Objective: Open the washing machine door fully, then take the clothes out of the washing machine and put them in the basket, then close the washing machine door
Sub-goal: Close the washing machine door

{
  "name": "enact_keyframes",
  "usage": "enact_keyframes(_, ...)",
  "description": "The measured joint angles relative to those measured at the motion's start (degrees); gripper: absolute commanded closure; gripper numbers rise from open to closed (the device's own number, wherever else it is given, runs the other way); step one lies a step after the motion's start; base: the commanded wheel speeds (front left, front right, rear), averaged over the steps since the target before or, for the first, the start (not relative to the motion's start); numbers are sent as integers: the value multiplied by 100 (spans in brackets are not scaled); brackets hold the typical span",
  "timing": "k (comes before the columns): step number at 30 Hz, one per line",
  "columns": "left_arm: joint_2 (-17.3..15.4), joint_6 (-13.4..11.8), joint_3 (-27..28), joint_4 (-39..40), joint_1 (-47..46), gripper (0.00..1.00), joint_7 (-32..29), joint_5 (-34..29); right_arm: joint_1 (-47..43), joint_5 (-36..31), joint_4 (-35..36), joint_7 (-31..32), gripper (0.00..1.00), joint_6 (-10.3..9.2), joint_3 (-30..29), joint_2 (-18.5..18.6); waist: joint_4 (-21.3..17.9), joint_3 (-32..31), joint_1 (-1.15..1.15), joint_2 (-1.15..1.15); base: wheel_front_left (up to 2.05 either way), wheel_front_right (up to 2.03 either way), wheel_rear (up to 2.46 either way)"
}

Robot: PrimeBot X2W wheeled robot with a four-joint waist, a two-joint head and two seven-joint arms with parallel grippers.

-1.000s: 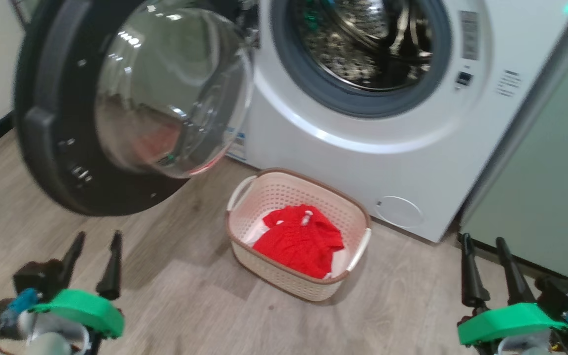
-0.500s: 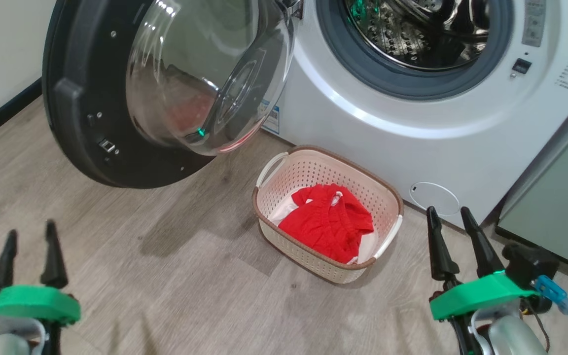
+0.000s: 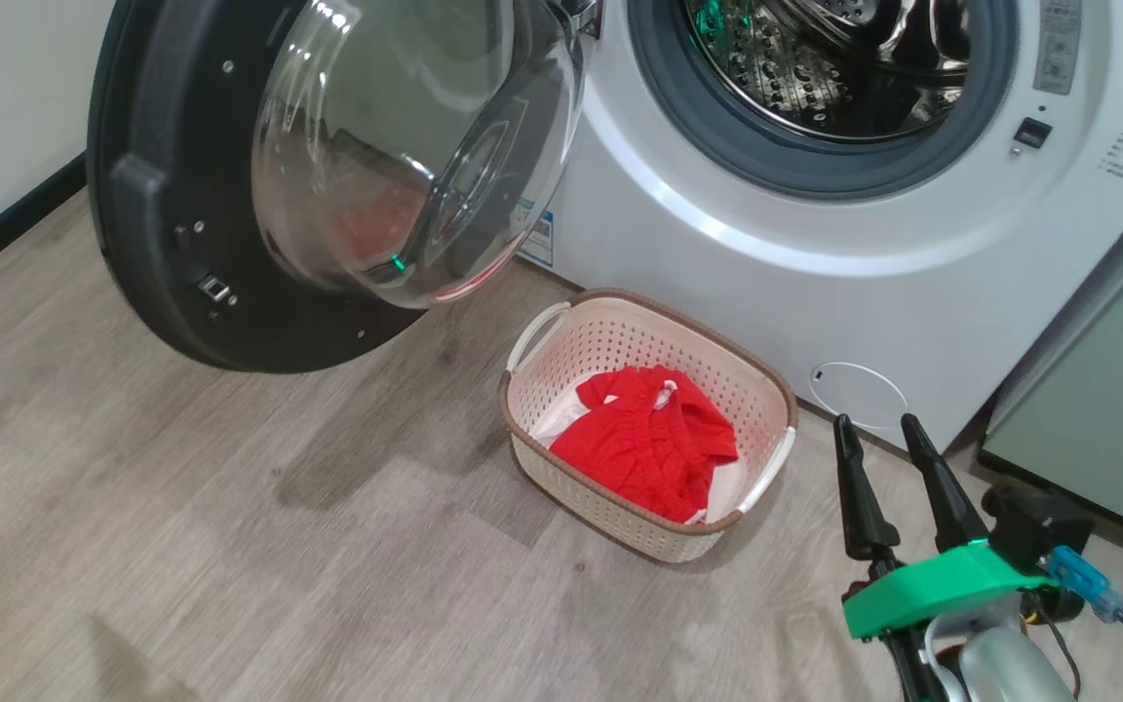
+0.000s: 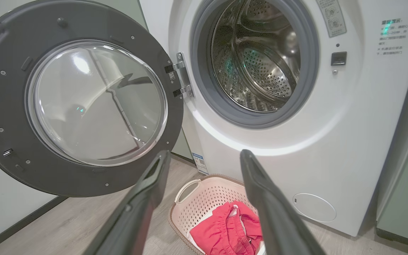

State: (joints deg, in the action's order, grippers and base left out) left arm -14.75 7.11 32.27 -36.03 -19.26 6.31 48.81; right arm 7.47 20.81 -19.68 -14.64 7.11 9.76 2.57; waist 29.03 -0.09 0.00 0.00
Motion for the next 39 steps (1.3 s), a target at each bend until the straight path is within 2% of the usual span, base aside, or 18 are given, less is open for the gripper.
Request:
enact_keyframes(3,-453,-31,343,-488,-883,100,-793,736,-10,-18,1,0,0,0,-10,0,-30,-36,0,0,0,0,0)
enact_keyframes(4,-608,-126,419,-654,-1141,100,-1072,895,-24,-18,7,0,0,0,-29,0,-44,-54,0,0,0,0,0)
enact_keyframes(6,-896,-375,513,-990,-1610,100,-1623,1176,-64,-18,19,0,0,0,-87,0,-76,-96,0,0,0,0,0)
enact_keyframes(7,-1144,-703,656,-1336,-2062,100,-2024,1436,-107,-16,55,0,0,0,-142,0,-112,-140,0,0,0,0,0)
enact_keyframes(9,-1381,-979,711,-1629,-2466,100,-2356,1570,-186,-16,105,0,0,0,-194,0,-152,-185,0,0,0,0,0)
enact_keyframes(13,-1604,-1556,776,-2078,-3227,100,-2842,1778,-462,-16,151,0,0,0,-326,-1,-223,-274,0,0,0,0,0)
enact_keyframes(16,-1723,-1796,627,-2258,-3551,100,-3286,1784,-555,-43,170,0,0,0,-325,-2,-335,-270,0,0,0,0,0)
enact_keyframes(23,-1661,-2082,135,-2326,-3660,100,-3715,1517,-524,-170,191,0,0,0,-316,-2,-643,-115,0,0,0,0,0)
enact_keyframes(27,-1535,-2125,34,-2253,-3652,100,-3873,1501,-472,-227,193,0,0,0,-318,-3,-853,12,0,0,0,0,0)
enact_keyframes(33,-1386,-2135,23,-1869,-3593,100,-4018,1532,-367,-277,205,0,0,0,-413,-2,-1164,196,0,0,0,0,0)
enact_keyframes(39,-1091,-2327,-124,-1373,-3415,100,-4287,1533,-370,-327,207,0,0,0,-461,-1,-1259,273,0,0,0,0,0)
